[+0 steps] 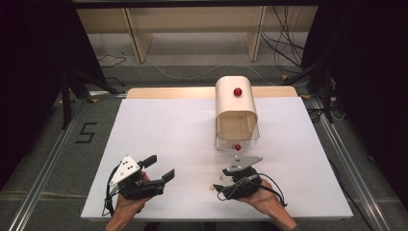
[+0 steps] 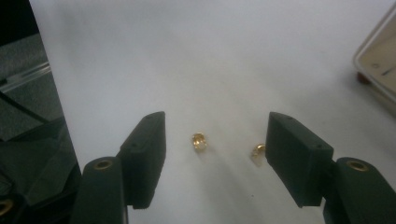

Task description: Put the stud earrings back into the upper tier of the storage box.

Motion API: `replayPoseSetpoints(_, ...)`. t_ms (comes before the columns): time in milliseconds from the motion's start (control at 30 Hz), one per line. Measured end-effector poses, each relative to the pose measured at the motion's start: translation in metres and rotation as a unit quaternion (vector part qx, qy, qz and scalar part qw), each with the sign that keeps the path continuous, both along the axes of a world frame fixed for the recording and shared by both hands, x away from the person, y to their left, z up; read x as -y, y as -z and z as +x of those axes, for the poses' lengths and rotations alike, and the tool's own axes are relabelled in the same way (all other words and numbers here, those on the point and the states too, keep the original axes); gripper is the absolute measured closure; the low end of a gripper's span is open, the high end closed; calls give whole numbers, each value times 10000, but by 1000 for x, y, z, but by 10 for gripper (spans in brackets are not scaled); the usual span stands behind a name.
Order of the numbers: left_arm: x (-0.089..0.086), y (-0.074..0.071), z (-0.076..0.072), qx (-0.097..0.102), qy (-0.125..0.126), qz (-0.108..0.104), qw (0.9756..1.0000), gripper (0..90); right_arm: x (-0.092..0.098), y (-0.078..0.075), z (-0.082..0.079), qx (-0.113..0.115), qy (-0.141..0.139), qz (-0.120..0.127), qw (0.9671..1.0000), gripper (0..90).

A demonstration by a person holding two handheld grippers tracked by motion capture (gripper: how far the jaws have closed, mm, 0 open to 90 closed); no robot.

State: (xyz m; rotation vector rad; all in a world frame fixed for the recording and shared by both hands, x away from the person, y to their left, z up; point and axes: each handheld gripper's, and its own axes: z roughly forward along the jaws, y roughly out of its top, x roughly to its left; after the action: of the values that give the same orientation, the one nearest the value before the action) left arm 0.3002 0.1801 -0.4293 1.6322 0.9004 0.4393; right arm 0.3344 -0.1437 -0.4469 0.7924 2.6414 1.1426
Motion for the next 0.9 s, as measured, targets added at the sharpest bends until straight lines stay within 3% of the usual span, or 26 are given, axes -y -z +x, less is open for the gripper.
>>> replayPoseSetpoints(267, 1, 0, 0, 6, 0, 25, 10000, 162, -21, 10, 7, -98, -254, -378, 9989, 483)
replayPoseSetpoints(500, 1, 0, 0, 1, 3, 27, 10000, 162, -33, 19, 12, -224, -400, -783, 9959, 601)
replayPoseSetpoints(767, 2, 0, 0, -5, 28, 46, 10000, 162, -43, 29, 15, -304, -512, -1087, 9923, 708)
replayPoseSetpoints(900, 2, 1, 0, -18, 41, 54, 10000, 162, -45, 29, 15, -281, -596, -1128, 9914, 808)
